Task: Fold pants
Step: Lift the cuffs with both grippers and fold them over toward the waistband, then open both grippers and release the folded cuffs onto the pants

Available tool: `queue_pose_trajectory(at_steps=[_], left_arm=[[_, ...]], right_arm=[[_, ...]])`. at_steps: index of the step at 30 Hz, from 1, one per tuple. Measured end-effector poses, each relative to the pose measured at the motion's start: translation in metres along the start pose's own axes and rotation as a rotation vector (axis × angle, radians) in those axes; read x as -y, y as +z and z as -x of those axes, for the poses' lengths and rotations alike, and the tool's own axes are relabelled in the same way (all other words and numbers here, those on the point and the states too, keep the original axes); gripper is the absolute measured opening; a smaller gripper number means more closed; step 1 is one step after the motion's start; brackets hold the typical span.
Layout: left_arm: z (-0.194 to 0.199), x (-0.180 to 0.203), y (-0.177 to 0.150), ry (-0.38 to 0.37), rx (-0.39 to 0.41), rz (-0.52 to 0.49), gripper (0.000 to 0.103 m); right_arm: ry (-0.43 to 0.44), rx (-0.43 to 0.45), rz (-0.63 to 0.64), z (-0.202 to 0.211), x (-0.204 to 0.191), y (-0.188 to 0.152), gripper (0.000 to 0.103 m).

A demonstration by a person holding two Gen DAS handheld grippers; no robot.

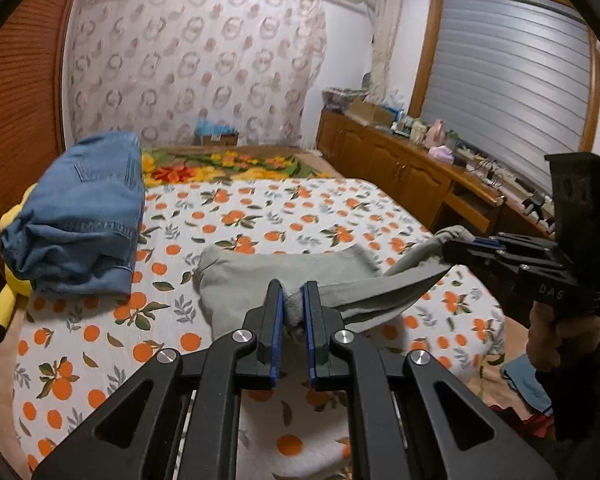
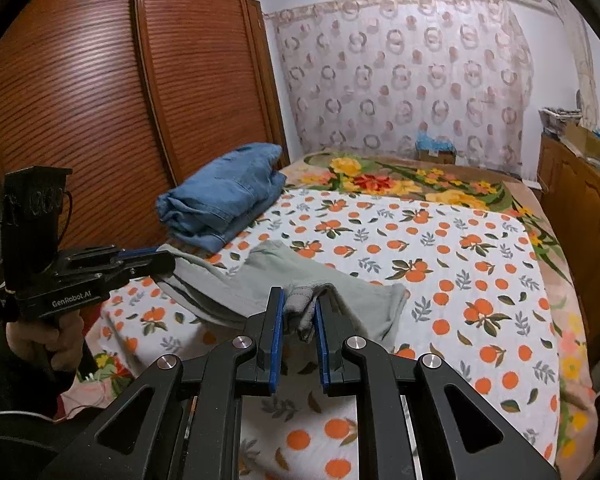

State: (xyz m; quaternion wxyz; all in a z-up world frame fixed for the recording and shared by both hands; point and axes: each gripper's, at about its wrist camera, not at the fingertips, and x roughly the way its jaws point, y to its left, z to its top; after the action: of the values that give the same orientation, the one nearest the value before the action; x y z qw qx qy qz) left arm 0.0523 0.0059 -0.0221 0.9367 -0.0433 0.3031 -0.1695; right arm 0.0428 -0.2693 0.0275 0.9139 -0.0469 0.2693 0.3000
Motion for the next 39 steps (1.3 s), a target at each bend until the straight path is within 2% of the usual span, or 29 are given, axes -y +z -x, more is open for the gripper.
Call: queue_pose_trajectory(at_steps=[9, 19, 27, 31, 33, 36, 37, 39], left_arm=[[-0.047, -0.015, 0.012, 0.071, -0.048, -0.017, 0.011], [-0.075, -0.027, 0.022, 0.095, -0.079, -0.011, 0.011], [-0.091, -0.032, 0.015, 0.106, -0.123, -0.005, 0.011], [-0.088, -0.031, 0.015, 0.097, -0.120, -0.001, 0.013], [-0.087, -0.031, 0.015, 0.101, -0.117, -0.003, 0.022], [-0.081, -0.031, 0.015, 0.112, -0.093, 0.003, 0.044], [-0.079, -0.031, 0.015, 0.112, -0.084, 0.008, 0.047], [-0.077, -0.032, 0.014, 0.110, -0.080, 0.010, 0.047]], right_arm=[[-0.037, -0.061, -0.044, -0.056, 0.014, 0.017, 0.014], [-0.076, -0.103, -0.052, -0.096, 0.019, 0.024, 0.014], [-0.079, -0.144, -0.081, -0.112, 0.027, 0.020, 0.014], [-0.093, -0.139, -0.079, -0.114, 0.029, 0.019, 0.021], [-0.096, -0.133, -0.079, -0.113, 0.029, 0.019, 0.026], [-0.120, -0.124, -0.066, -0.108, 0.028, 0.019, 0.032], [-0.119, -0.120, -0.060, -0.106, 0.027, 0.018, 0.032], [-0.115, -0.117, -0.046, -0.101, 0.025, 0.016, 0.035]])
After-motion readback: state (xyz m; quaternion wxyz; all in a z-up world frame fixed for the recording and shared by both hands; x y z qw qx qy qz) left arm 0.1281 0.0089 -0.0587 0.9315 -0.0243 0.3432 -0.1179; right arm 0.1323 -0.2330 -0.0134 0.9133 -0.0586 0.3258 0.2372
